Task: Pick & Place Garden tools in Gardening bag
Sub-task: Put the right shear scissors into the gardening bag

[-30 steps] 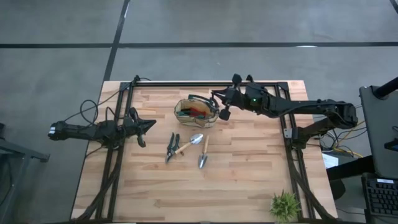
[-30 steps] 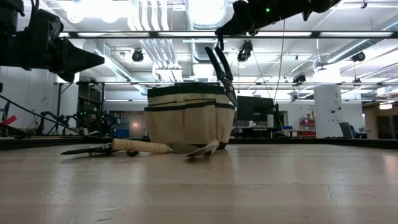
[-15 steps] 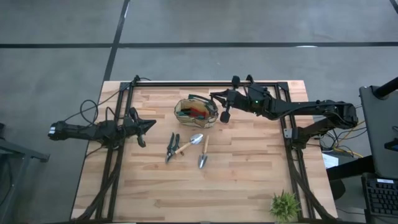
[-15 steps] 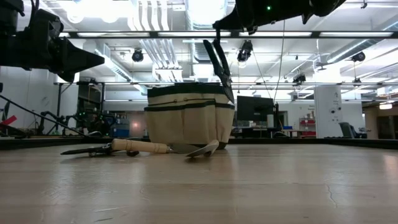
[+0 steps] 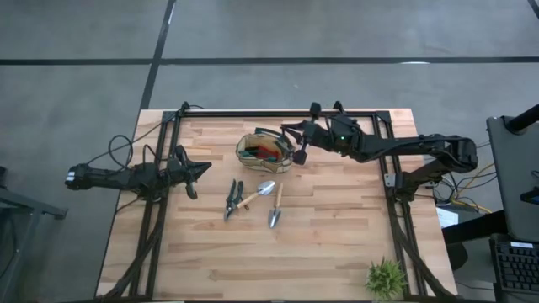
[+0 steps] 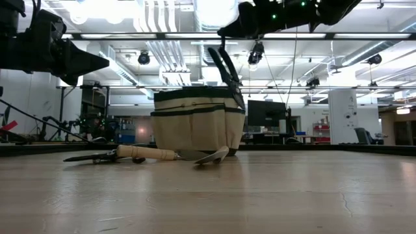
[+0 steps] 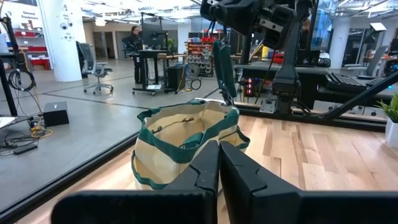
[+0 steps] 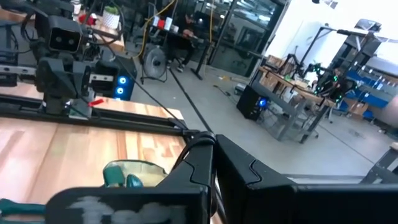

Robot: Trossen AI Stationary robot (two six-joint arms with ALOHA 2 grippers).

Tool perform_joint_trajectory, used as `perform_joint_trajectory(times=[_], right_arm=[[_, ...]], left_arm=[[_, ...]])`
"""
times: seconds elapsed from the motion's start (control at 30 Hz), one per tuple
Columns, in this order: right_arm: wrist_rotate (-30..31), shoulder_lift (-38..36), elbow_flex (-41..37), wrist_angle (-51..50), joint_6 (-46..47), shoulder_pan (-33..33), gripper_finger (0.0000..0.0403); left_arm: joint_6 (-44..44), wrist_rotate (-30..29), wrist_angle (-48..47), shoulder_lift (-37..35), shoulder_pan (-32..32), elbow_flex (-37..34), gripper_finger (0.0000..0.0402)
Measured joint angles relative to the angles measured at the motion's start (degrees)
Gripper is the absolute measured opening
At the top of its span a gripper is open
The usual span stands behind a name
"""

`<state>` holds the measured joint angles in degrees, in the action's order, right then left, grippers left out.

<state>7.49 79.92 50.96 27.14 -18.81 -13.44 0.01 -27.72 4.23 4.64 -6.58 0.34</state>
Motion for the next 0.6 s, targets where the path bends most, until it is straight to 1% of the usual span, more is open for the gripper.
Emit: perform_joint_trajectory(times=[0.2, 0.47, 0.6], right_arm=[[0.0, 0.9, 0.0, 1.7, -0.7, -0.1, 0.0008], [0.0, -2.1, -1.5, 2.7, -1.6, -0.1, 0.0008], [0.0, -1.6, -2.0, 2.2, -3.0, -0.1, 0.0008]], left_arm=[[0.0, 0.0, 0.0, 0.0, 0.0, 0.0, 0.0016], [0.0, 0.0, 0.0, 0.0, 0.0, 0.0, 0.0017], [0.0, 0.0, 0.0, 0.0, 0.0, 0.0, 0.0016]])
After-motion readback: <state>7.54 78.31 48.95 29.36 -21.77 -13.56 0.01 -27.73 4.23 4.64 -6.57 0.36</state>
